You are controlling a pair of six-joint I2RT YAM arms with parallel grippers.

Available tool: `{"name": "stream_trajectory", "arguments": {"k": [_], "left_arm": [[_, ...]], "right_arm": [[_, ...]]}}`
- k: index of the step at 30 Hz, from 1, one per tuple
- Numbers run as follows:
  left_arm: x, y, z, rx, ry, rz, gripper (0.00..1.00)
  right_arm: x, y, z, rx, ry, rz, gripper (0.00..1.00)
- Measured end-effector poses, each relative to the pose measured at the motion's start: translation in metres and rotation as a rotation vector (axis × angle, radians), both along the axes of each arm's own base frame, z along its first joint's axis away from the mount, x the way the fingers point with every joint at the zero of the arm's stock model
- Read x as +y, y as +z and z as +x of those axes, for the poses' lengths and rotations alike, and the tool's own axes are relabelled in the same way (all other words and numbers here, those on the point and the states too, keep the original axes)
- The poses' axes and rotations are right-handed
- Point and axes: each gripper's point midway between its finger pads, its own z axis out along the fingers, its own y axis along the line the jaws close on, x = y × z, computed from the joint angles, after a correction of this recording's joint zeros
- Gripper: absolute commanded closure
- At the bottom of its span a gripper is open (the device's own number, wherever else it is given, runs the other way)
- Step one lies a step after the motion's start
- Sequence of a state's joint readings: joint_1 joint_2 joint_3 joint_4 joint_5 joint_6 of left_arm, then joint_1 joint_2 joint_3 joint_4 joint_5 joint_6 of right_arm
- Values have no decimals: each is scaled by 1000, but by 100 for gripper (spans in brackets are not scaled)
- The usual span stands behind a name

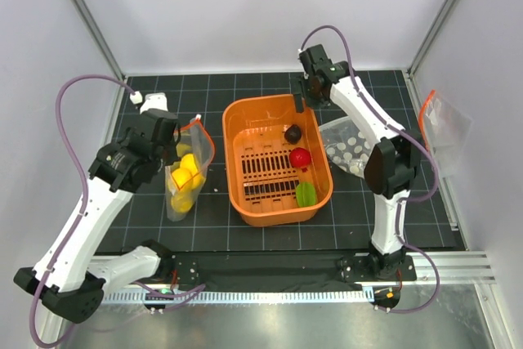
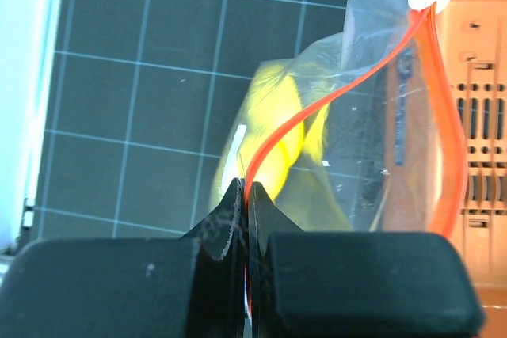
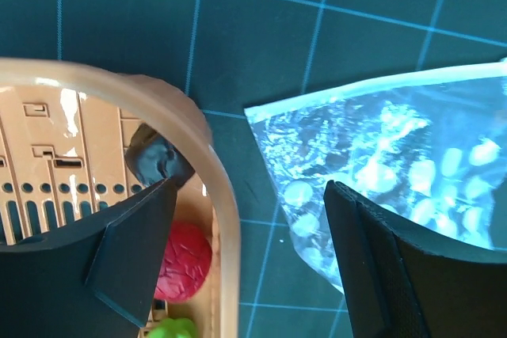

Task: Place the food in the zip-top bag and seal the zipper
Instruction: Adjust the bin at the center of the board, then pick up the fake fruit from the bin.

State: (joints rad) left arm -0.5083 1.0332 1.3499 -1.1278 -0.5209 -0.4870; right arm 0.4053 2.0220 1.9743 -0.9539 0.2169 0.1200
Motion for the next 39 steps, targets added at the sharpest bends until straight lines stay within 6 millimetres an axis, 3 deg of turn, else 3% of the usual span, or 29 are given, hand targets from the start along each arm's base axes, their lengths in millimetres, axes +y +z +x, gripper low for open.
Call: {"name": "stream_trajectory", "arguments": {"k": [4,8,12,14,16,19,22,26,31,39], "left_arm": [[-9,-2,7,5,-19,-20,100],[-17,-5,14,7,-34,-34,100],[-23,-5,21,-1,-49,-44,100],[-26,-6,24,2,-60,-42,100],[-29,-8,28,8,-69,-42,100],[-33,-10,32,12,-78,-48,100],[-36,-10,33,9,-85,-58,100],[-40,-9,34,4,-94,-76,100],[-47,-9,34,8,-103,-115,100],[-50,-12,33,19,-112,-129,100]], "right_arm": [[-5,22,-10,-28,5,4,24],[-4,63,-36,-81,36,46,25],[22,99,-67,-142,123,77,24],[40,105,-81,-151,175,87,23],[57,98,-94,-130,219,87,20],[76,68,-115,-57,262,55,17],[78,37,-128,12,258,20,16],[64,-6,-141,91,222,-43,13],[55,-40,-141,128,191,-94,5],[55,-76,-129,119,155,-136,9]]}}
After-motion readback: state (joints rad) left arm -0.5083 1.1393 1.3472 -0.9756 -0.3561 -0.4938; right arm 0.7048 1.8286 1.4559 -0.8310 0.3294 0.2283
